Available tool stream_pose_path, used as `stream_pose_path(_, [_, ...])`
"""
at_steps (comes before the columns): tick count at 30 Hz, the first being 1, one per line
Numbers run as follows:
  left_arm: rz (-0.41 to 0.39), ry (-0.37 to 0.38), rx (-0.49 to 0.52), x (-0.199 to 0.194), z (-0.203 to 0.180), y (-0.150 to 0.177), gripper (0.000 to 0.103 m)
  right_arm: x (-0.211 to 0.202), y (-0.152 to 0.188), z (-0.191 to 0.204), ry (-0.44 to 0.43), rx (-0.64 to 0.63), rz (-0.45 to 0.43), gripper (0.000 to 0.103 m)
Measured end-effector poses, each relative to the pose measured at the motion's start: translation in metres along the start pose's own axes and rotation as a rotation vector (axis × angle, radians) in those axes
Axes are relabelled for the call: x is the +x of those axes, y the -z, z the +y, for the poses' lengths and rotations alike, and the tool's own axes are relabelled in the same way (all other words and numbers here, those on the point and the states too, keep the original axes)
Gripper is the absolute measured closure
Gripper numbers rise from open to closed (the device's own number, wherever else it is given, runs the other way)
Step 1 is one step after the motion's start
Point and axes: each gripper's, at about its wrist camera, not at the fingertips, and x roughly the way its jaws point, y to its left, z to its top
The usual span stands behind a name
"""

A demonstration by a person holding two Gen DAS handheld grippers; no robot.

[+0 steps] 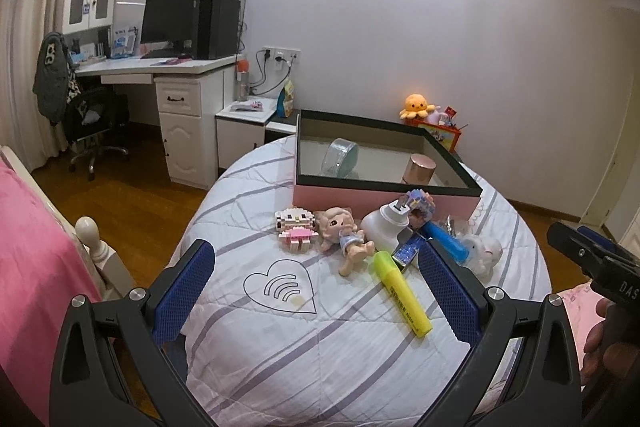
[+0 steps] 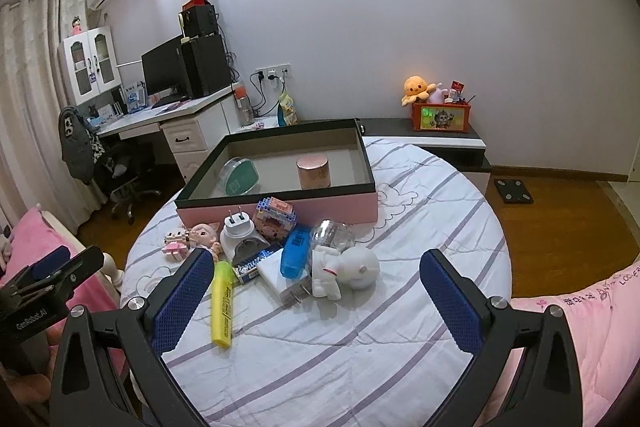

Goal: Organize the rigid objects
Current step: 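Withdraw both tools from the box back over the toys, then grasp the doll with left tool while right tool grasps the white astronaut figure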

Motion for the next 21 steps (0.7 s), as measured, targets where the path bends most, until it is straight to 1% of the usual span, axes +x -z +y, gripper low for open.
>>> stream_pose_path(3, [0.021, -0.002, 0.006, 0.009, -0.002, 0.005, 0.0, 0.012, 0.004, -0.004, 0.009, 0.001, 0.03, 0.0])
stream_pose_path(9, [0.093, 0.006, 0.014, 0.039, -0.008, 0.016, 0.0, 0.048, 0.021, -0.017, 0.027, 0.012, 0.117, 0.0])
stream_pose_path(14, [0.129, 0.013, 0.029, 0.061, -0.018, 0.021, 0.0, 0.072, 0.027, -0.024, 0.019, 0.012, 0.16, 0.004])
stream_pose_path(16, [0.137, 0.011, 0.034, 0.069, -0.021, 0.021, 0.0, 0.082, 0.028, -0.024, 0.007, 0.011, 0.177, 0.015])
stream_pose_path(18, [0.146, 0.007, 0.034, 0.077, -0.022, 0.02, 0.0, 0.093, 0.029, -0.025, 0.004, 0.008, 0.196, 0.023])
stream_pose_path(21, [0.166, 0.0, 0.029, 0.093, -0.024, 0.018, 0.0, 0.106, 0.028, -0.028, 0.013, 0.021, 0.206, 0.024])
